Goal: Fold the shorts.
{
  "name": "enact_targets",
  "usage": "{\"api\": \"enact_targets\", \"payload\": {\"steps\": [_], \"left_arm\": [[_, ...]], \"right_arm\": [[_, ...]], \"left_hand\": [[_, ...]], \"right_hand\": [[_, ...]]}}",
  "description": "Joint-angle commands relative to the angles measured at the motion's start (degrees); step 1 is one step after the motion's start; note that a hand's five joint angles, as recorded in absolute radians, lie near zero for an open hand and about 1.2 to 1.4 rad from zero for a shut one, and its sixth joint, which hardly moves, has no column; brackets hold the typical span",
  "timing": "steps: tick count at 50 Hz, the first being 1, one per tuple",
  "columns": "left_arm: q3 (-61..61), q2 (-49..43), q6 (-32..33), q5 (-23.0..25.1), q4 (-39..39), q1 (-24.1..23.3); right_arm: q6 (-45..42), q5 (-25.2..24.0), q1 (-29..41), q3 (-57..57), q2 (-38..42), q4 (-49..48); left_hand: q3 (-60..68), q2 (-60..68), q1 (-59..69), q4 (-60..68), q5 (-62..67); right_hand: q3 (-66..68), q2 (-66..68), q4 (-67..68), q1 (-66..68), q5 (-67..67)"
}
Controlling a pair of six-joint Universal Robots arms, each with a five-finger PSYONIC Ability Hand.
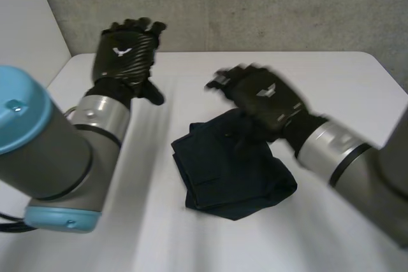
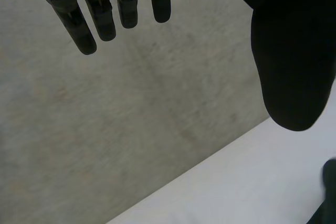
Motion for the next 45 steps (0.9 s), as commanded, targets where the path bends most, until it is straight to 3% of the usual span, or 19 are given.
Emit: {"api": "enact_targets", "payload": {"steps": [1, 6, 12, 22, 29, 36, 42, 45], "left_arm": [[9.06, -9.32, -2.72, -0.1, -7.49, -7.83], [13.56, -16.8, -6.58, -1.42, -15.24, -10.22], [17.78, -25.68, -11.6, -9.32, -24.38, -10.66], [19.63, -30.96, -11.52, -10.56, -29.93, -10.66], [20.77, -26.4, -11.34, -10.3, -29.93, -10.31], [20.86, -12.0, -11.08, -8.81, -29.93, -7.15], [21.39, 1.88, -8.89, -5.13, -30.45, 0.13], [21.65, 5.85, -6.87, -2.84, -31.85, 3.74]], "right_arm": [[4.07, 2.47, -5.72, -5.02, 3.48, 5.6], [3.8, 2.12, -5.63, -11.01, 14.04, 9.64], [-0.49, 1.15, -5.54, -19.62, 28.62, 16.32], [-13.42, 1.77, -5.54, -22.18, 34.89, 18.35], [-14.48, 1.59, -5.63, -21.39, 30.5, 17.48], [-10.01, 3.52, -4.93, -19.72, 18.82, 10.36], [4.74, 16.42, -5.46, -21.56, 6.79, 6.49], [5.82, 19.86, -5.54, -22.88, 3.34, 8.06]], "left_hand": [[-1.03, -0.46, 0.3, -0.48, -1.49], [-0.36, 0.21, 0.97, 0.19, -0.81], [-0.69, -0.12, 0.64, -0.15, -1.15], [-0.86, -0.29, 0.47, -0.31, -1.31], [-1.19, -0.63, 0.13, -0.65, -1.65], [-1.53, -0.96, -0.2, -0.99, -1.99], [-0.69, -0.13, 0.63, -0.15, -1.15], [-0.52, 0.05, 0.81, 0.02, -0.98]], "right_hand": [[-2.33, -2.68, -3.59, -1.83, -4.22], [-2.33, -2.68, -3.59, -1.83, -4.22], [-2.33, -2.68, -3.59, -1.83, -4.22], [-2.33, -2.68, -3.59, -1.83, -4.22], [-2.33, -2.68, -3.59, -1.83, -4.22], [-2.33, -2.68, -3.59, -1.83, -4.22], [-2.33, -2.68, -3.59, -1.83, -4.22], [-2.33, -2.68, -3.59, -1.83, -4.22]]}}
